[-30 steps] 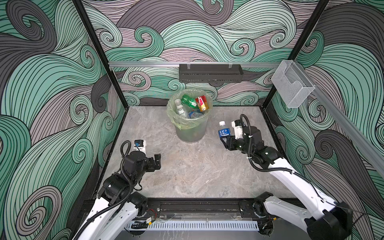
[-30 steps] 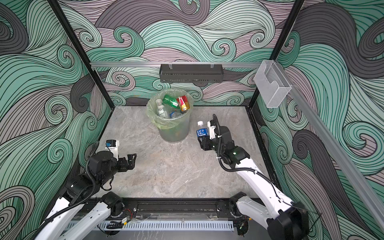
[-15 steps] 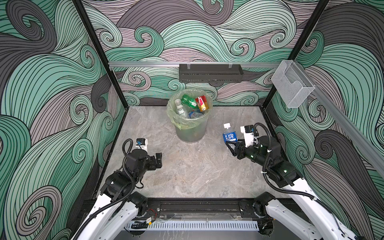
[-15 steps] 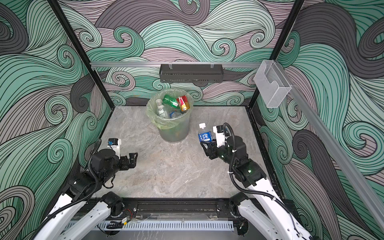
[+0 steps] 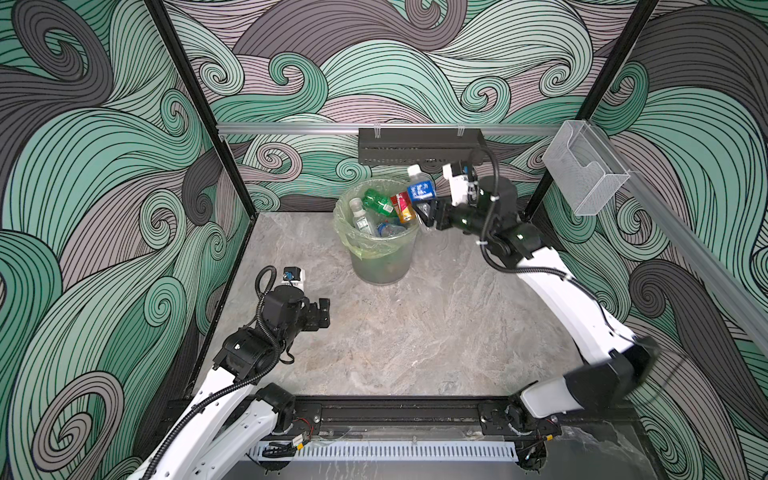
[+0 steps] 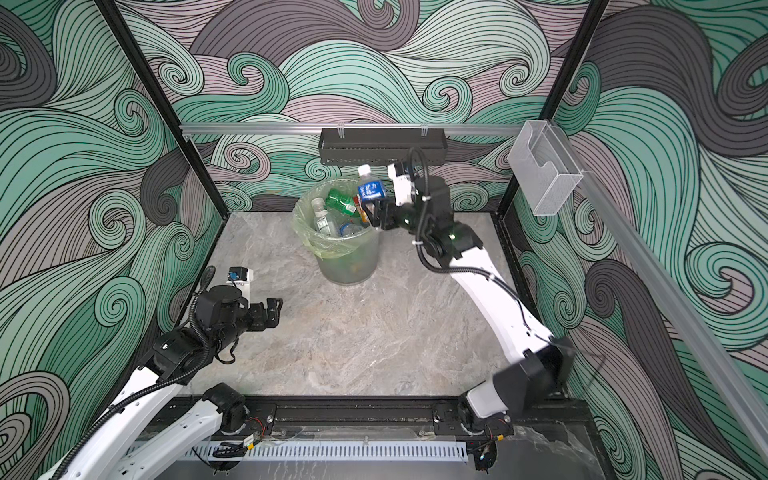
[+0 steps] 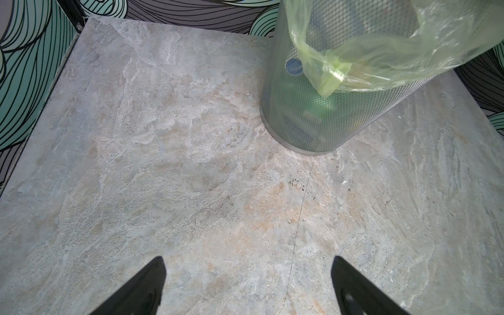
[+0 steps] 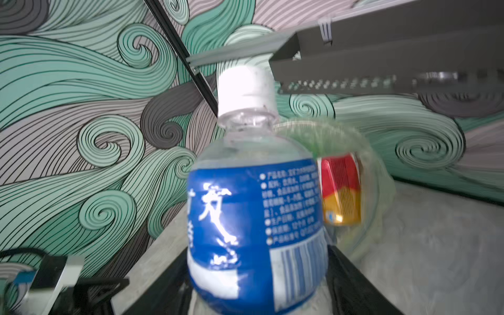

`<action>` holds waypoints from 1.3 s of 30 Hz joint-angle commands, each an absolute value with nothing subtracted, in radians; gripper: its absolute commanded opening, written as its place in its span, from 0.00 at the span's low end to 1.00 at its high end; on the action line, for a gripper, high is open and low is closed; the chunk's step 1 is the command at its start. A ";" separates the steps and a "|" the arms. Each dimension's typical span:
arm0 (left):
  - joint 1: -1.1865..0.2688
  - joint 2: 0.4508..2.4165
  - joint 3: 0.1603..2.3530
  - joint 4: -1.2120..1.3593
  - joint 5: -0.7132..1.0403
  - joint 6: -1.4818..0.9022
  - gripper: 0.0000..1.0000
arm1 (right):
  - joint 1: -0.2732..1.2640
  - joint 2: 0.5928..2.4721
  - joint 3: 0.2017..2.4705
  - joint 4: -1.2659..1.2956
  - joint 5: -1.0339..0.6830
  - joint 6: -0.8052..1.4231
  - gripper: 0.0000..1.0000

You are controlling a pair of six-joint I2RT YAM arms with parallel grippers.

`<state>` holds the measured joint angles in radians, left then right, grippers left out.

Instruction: Throw the plastic bottles in the bin

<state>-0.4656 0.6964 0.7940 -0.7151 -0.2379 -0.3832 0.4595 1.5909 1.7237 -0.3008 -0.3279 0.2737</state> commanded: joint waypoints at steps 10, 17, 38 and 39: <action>-0.456 0.815 0.872 -0.579 -0.223 -0.343 0.99 | 0.428 1.348 1.521 -0.406 -0.357 0.164 0.96; -0.455 0.897 0.884 -0.497 -0.268 -0.306 0.99 | 0.369 1.107 1.302 -0.485 -0.245 0.117 1.00; -0.197 1.276 0.688 0.048 -0.502 -0.187 0.99 | 0.053 0.985 0.394 0.353 0.245 0.069 1.00; -0.193 1.292 0.688 0.081 -0.498 -0.164 0.99 | 0.041 1.012 0.373 0.406 0.244 0.073 1.00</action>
